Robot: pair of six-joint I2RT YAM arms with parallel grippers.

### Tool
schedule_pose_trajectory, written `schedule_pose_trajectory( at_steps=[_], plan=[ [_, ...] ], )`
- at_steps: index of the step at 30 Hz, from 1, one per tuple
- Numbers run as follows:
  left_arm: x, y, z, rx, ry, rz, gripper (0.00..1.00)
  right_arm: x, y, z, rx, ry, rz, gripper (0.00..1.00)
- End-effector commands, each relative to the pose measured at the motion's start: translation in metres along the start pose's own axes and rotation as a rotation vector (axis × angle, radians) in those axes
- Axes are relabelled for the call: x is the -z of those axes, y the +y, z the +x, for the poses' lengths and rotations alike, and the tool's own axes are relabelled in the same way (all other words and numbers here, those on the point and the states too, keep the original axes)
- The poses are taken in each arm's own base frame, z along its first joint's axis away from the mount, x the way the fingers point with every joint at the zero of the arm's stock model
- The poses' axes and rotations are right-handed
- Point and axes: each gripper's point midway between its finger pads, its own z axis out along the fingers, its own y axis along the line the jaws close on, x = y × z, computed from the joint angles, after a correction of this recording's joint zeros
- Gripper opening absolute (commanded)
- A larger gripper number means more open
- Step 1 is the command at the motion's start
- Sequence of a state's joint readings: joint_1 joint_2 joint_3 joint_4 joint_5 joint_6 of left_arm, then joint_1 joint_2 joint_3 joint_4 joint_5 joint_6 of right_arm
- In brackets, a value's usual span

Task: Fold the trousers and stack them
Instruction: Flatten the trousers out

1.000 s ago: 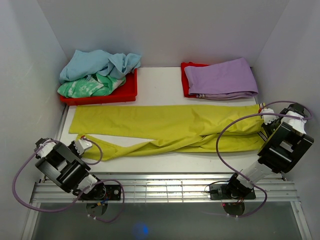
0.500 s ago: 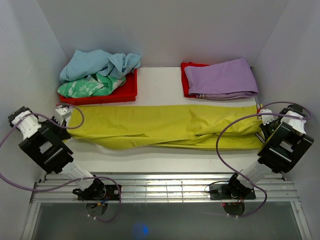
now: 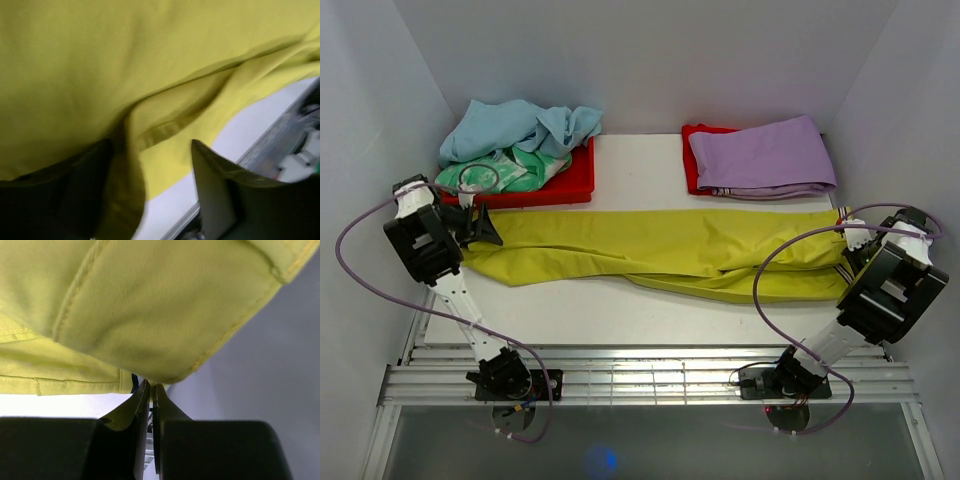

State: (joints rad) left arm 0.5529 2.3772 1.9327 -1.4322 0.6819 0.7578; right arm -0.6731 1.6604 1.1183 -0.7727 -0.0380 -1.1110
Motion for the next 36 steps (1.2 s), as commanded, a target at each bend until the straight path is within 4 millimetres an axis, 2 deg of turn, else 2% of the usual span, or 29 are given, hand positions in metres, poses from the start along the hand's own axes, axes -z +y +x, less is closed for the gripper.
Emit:
schedule_pose_trajectory(
  at_steps=[1, 2, 3, 4, 5, 6, 7, 8, 9, 10, 11, 13, 14, 16, 17, 22, 28, 30, 32, 33, 35, 36],
  plan=[
    [0.025, 0.01, -0.017, -0.053, -0.058, -0.132, 0.83, 0.012, -0.024, -0.005, 0.031, -0.006, 0.086, 0.08],
    [0.041, 0.0, -0.024, -0.111, -0.093, -0.165, 0.85, 0.012, -0.024, -0.005, 0.029, -0.008, 0.083, 0.08],
    [0.052, 0.001, -0.03, -0.188, -0.121, -0.209, 0.86, 0.012, -0.024, -0.005, 0.026, -0.009, 0.083, 0.08],
    [0.053, -0.003, -0.023, -0.208, -0.122, -0.22, 0.87, 0.012, -0.024, -0.006, 0.026, -0.011, 0.082, 0.08],
    [0.075, -0.02, -0.028, -0.285, -0.167, -0.272, 0.88, 0.012, -0.024, -0.007, 0.025, -0.016, 0.078, 0.08],
    [0.084, -0.022, -0.031, -0.378, -0.191, -0.311, 0.89, 0.013, -0.024, -0.007, 0.022, -0.019, 0.078, 0.08],
    [0.077, -0.025, -0.013, -0.389, -0.173, -0.311, 0.89, 0.013, -0.023, -0.008, 0.022, -0.022, 0.077, 0.08],
    [0.095, -0.042, -0.012, -0.475, -0.21, -0.375, 0.9, 0.014, -0.023, -0.009, 0.021, -0.029, 0.077, 0.08],
    [0.1, -0.041, -0.011, -0.586, -0.206, -0.43, 0.9, 0.014, -0.022, -0.009, 0.02, -0.03, 0.073, 0.08],
    [0.082, -0.041, 0.014, -0.601, -0.167, -0.411, 0.9, 0.014, -0.021, -0.01, 0.021, -0.033, 0.071, 0.08],
    [0.094, -0.052, 0.014, -0.69, -0.192, -0.475, 0.9, 0.014, -0.019, -0.011, 0.021, -0.039, 0.067, 0.08],
    [0.086, -0.05, 0.032, -0.797, -0.144, -0.505, 0.9, 0.014, -0.019, -0.011, 0.022, -0.042, 0.065, 0.08],
    [0.068, -0.048, 0.053, -0.805, -0.108, -0.471, 0.9, 0.014, -0.017, -0.011, 0.021, -0.044, 0.057, 0.08],
    [0.058, -0.045, 0.067, -0.869, -0.063, -0.465, 0.9, 0.014, -0.016, -0.012, 0.022, -0.048, 0.053, 0.08],
    [0.047, -0.043, 0.077, -0.866, -0.049, -0.442, 0.9, 0.014, -0.015, -0.013, 0.021, -0.052, 0.052, 0.08],
    [0.023, -0.038, 0.088, -0.88, -0.039, -0.368, 0.93, 0.015, -0.014, -0.012, 0.024, -0.052, 0.048, 0.08],
    [-0.001, -0.026, 0.088, -0.916, -0.033, -0.343, 0.95, 0.01, -0.01, -0.01, 0.024, -0.049, 0.038, 0.08],
    [-0.01, -0.018, 0.094, -0.912, 0.005, -0.338, 0.89, 0.009, -0.01, -0.01, 0.023, -0.047, 0.039, 0.08],
    [-0.022, -0.014, 0.109, -0.887, 0.055, -0.307, 0.77, 0.009, -0.012, -0.01, 0.02, -0.048, 0.043, 0.08],
    [-0.023, -0.012, 0.113, -0.883, 0.073, -0.307, 0.61, 0.009, -0.012, -0.011, 0.02, -0.049, 0.041, 0.08],
    [-0.019, -0.014, 0.116, -0.873, 0.085, -0.322, 0.42, 0.011, -0.014, -0.012, 0.019, -0.052, 0.048, 0.08],
    [-0.015, -0.016, 0.115, -0.863, 0.075, -0.329, 0.22, 0.012, -0.014, -0.013, 0.02, -0.054, 0.049, 0.08]
  ],
)
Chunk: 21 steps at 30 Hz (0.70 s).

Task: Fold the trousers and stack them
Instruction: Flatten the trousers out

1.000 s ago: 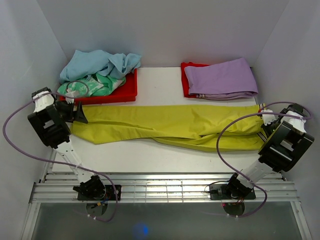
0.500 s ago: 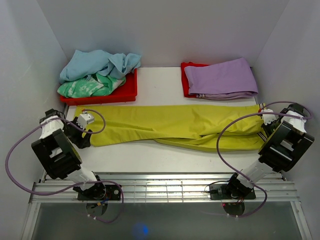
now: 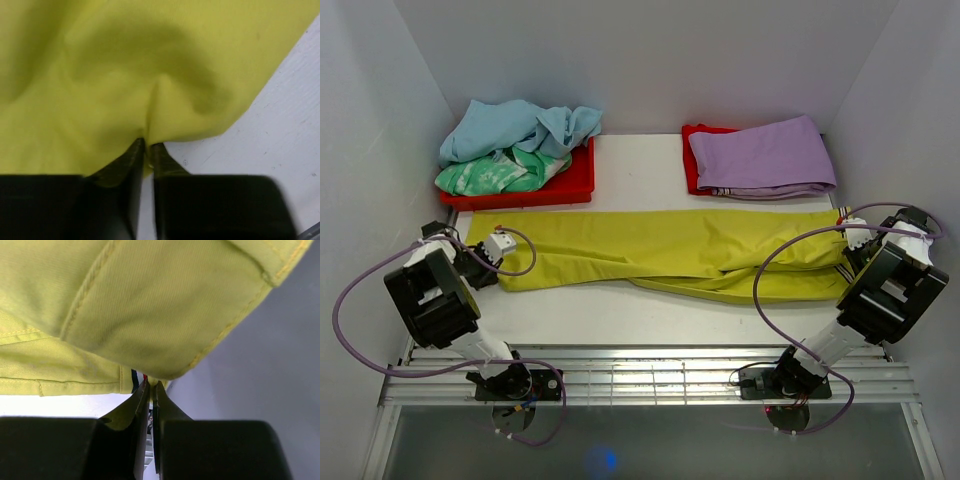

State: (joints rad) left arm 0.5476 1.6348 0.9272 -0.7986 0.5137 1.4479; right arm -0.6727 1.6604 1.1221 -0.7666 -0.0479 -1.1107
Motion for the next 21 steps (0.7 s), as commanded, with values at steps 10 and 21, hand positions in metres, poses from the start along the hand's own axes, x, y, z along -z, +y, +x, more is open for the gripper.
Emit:
schedule_pose_trajectory(
  at_steps=[10, 21],
  plan=[
    [0.101, 0.021, -0.058, 0.109, -0.15, -0.062, 0.0, 0.015, -0.014, -0.015, 0.025, -0.066, 0.054, 0.08],
    [0.169, 0.023, -0.041, 0.345, -0.205, -0.151, 0.0, 0.026, -0.018, -0.012, 0.049, -0.111, 0.097, 0.08]
  ],
)
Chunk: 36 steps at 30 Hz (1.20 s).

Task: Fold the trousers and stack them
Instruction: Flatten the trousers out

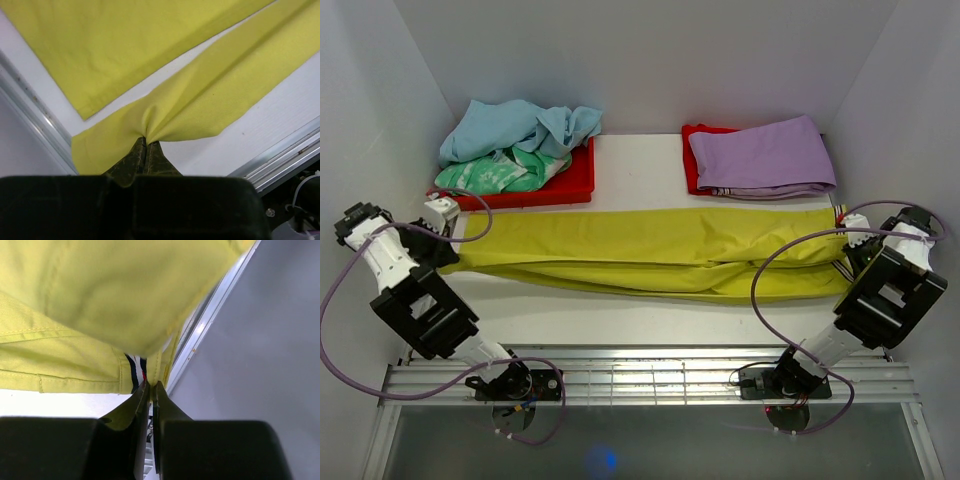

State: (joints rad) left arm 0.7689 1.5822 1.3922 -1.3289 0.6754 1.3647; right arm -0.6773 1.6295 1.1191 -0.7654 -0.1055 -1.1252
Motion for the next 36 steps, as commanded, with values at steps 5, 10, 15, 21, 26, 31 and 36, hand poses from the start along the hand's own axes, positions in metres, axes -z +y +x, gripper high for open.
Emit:
schedule_pose_trajectory(
  at_steps=[5, 10, 15, 21, 26, 31, 36],
  plan=[
    [0.061, 0.016, 0.003, 0.204, -0.081, -0.162, 0.0, 0.021, -0.02, 0.0, 0.038, -0.084, 0.096, 0.08],
    [0.063, 0.035, 0.029, 0.346, -0.028, -0.173, 0.0, 0.021, -0.015, 0.013, 0.046, -0.086, 0.091, 0.08],
    [0.045, 0.031, 0.05, 0.419, 0.033, -0.114, 0.0, 0.015, -0.002, 0.028, 0.074, -0.07, 0.074, 0.08],
    [0.011, 0.027, 0.113, 0.573, 0.232, -0.053, 0.0, 0.006, 0.011, 0.046, 0.112, -0.013, 0.061, 0.08],
    [-0.007, 0.032, 0.135, 0.607, 0.284, -0.074, 0.0, 0.004, 0.009, 0.053, 0.123, 0.019, 0.062, 0.08],
    [-0.011, 0.041, 0.134, 0.58, 0.272, -0.089, 0.14, 0.008, 0.009, 0.064, 0.145, 0.069, 0.074, 0.08],
    [-0.008, 0.04, 0.106, 0.445, 0.244, -0.109, 0.32, 0.011, 0.033, 0.091, 0.236, 0.135, 0.061, 0.08]
  ],
)
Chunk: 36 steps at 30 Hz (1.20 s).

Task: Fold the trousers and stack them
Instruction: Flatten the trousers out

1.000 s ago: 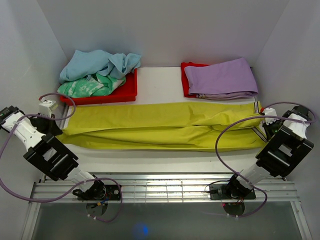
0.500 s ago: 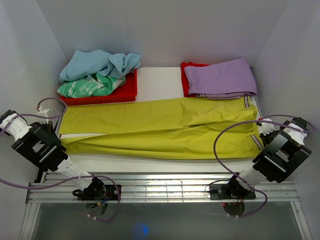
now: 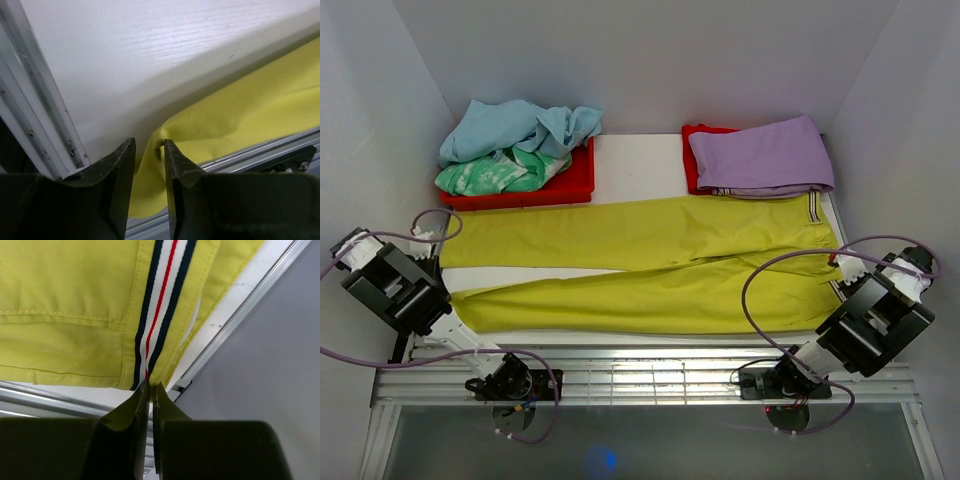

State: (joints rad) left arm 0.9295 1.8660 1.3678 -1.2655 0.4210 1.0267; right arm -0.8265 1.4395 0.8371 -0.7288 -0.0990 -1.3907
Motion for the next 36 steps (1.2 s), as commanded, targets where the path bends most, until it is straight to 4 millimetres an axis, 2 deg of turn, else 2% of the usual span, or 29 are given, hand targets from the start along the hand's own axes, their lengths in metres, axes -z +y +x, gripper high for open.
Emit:
schedule_pose_trajectory(
  at_steps=[1, 3, 4, 5, 6, 7, 8, 9, 10, 13, 14, 15, 16, 17, 19, 20, 22, 23, 25, 26, 28, 29, 32, 36],
  plan=[
    [0.027, 0.005, -0.035, -0.188, -0.092, -0.155, 0.44, 0.01, -0.003, 0.025, 0.133, 0.095, 0.067, 0.08],
    [0.034, -0.007, -0.047, -0.24, -0.134, -0.163, 0.56, 0.016, -0.006, 0.024, 0.139, 0.093, 0.092, 0.27],
    [0.042, -0.017, -0.059, -0.294, -0.161, -0.188, 0.77, 0.02, -0.01, 0.019, 0.127, 0.071, 0.104, 0.41],
    [0.044, -0.026, -0.067, -0.321, -0.192, -0.181, 0.86, 0.025, -0.012, 0.014, 0.109, 0.048, 0.099, 0.69],
    [0.047, -0.033, -0.074, -0.337, -0.214, -0.18, 0.9, 0.026, -0.012, 0.0, 0.062, -0.021, 0.076, 0.77],
    [0.048, -0.042, -0.085, -0.37, -0.236, -0.179, 0.92, 0.043, -0.024, -0.011, 0.04, -0.056, 0.084, 0.8],
    [0.051, -0.052, -0.091, -0.388, -0.258, -0.174, 0.95, 0.045, -0.027, -0.022, 0.019, -0.082, 0.064, 0.82],
    [0.052, -0.061, -0.101, -0.386, -0.294, -0.152, 0.95, 0.05, -0.032, -0.036, -0.003, -0.13, 0.057, 0.82],
    [0.049, -0.069, -0.112, -0.41, -0.314, -0.138, 0.95, 0.065, -0.043, -0.05, -0.051, -0.166, 0.072, 0.82],
    [0.036, -0.086, -0.13, -0.408, -0.362, -0.068, 0.94, 0.072, -0.053, -0.09, -0.088, -0.266, 0.055, 0.72],
    [0.026, -0.093, -0.136, -0.413, -0.363, -0.04, 0.94, 0.073, -0.056, -0.112, -0.116, -0.296, 0.054, 0.65],
    [0.021, -0.095, -0.139, -0.401, -0.369, -0.026, 0.92, 0.072, -0.057, -0.125, -0.123, -0.315, 0.054, 0.63],
    [0.012, -0.101, -0.146, -0.386, -0.378, -0.01, 0.91, 0.07, -0.058, -0.136, -0.133, -0.327, 0.057, 0.61],
    [0.006, -0.103, -0.149, -0.378, -0.382, 0.003, 0.89, 0.065, -0.059, -0.161, -0.141, -0.36, 0.066, 0.56],
    [-0.009, -0.106, -0.156, -0.351, -0.392, 0.015, 0.86, 0.059, -0.061, -0.183, -0.146, -0.378, 0.083, 0.53],
    [-0.015, -0.107, -0.158, -0.34, -0.391, 0.02, 0.85, 0.05, -0.059, -0.205, -0.144, -0.398, 0.078, 0.49],
    [-0.031, -0.108, -0.161, -0.314, -0.372, 0.025, 0.81, 0.037, -0.059, -0.22, -0.148, -0.388, 0.079, 0.47],
    [-0.039, -0.109, -0.159, -0.304, -0.357, 0.035, 0.79, 0.025, -0.056, -0.234, -0.15, -0.382, 0.06, 0.46],
    [-0.054, -0.11, -0.16, -0.294, -0.33, 0.045, 0.77, 0.013, -0.056, -0.244, -0.158, -0.373, 0.048, 0.45],
    [-0.06, -0.109, -0.157, -0.265, -0.313, 0.043, 0.77, 0.0, -0.052, -0.25, -0.171, -0.361, 0.022, 0.45],
    [-0.071, -0.107, -0.155, -0.247, -0.293, 0.046, 0.77, -0.007, -0.054, -0.261, -0.17, -0.362, 0.026, 0.45],
    [-0.074, -0.107, -0.153, -0.235, -0.285, 0.052, 0.77, -0.017, -0.054, -0.26, -0.177, -0.346, 0.019, 0.46],
    [-0.084, -0.107, -0.147, -0.222, -0.262, 0.058, 0.81, -0.029, -0.059, -0.261, -0.196, -0.336, 0.045, 0.49],
    [-0.099, -0.098, -0.135, -0.195, -0.208, 0.027, 0.81, -0.053, -0.075, -0.248, -0.208, -0.256, 0.115, 0.48]
  ],
)
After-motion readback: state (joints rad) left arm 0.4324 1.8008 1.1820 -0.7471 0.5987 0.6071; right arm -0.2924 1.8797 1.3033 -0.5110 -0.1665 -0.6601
